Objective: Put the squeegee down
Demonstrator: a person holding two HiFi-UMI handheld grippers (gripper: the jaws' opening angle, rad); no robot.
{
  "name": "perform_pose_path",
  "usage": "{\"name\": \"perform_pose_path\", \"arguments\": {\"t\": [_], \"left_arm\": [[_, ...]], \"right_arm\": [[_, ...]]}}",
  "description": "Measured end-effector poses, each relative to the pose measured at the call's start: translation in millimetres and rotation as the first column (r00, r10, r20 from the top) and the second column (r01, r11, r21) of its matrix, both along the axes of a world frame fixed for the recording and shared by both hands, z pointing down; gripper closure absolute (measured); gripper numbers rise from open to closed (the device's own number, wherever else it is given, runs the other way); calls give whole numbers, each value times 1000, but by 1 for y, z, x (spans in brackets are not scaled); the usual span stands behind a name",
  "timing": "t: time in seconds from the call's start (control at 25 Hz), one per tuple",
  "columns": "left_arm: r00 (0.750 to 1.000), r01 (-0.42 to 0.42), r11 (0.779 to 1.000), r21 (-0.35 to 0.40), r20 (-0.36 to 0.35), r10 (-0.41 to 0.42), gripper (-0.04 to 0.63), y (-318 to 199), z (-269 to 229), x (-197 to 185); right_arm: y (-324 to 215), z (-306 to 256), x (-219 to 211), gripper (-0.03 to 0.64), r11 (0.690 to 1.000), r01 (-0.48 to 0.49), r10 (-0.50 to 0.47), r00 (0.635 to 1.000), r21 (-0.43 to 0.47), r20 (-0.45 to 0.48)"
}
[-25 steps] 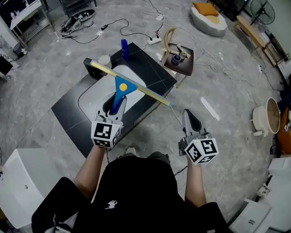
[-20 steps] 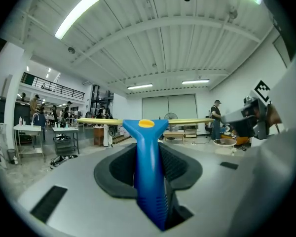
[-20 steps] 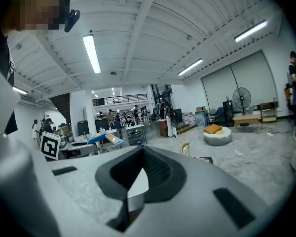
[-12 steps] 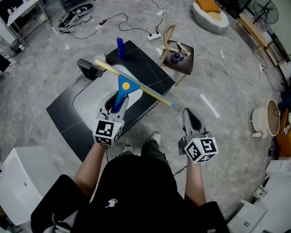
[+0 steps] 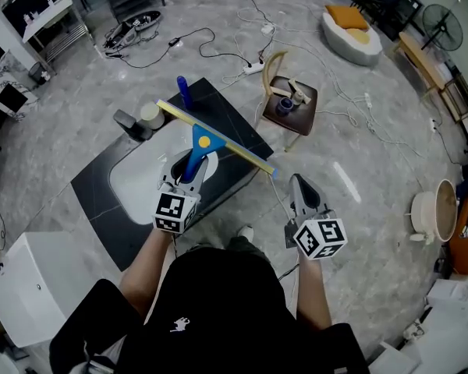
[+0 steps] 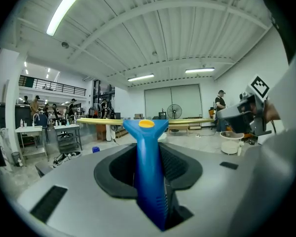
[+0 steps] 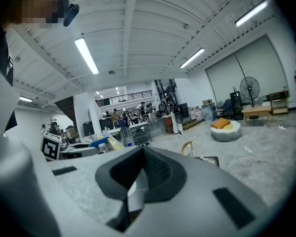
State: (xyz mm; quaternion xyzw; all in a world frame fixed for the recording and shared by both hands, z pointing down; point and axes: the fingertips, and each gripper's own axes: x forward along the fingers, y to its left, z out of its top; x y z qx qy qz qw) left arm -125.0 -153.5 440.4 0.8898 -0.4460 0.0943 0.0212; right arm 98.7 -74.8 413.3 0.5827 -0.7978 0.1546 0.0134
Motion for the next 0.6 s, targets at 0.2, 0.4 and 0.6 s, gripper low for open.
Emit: {"name": "perform_pose_path", "arguments": {"t": [0.2, 0.4, 0.6], "left_arm": [[999, 34, 999, -8, 27, -33, 465, -14, 6, 28], [997, 55, 998, -17, 54, -54, 465, -27, 12, 55], [994, 62, 998, -32, 87, -59, 465, -41, 23, 67]], "right_arm": [[-23, 9, 29, 615, 999, 43, -43, 999, -8, 19], [-42, 19, 54, 615, 997, 81, -81, 996, -17, 33], [-56, 29, 66, 615, 995, 97, -95, 994, -34, 47]]}}
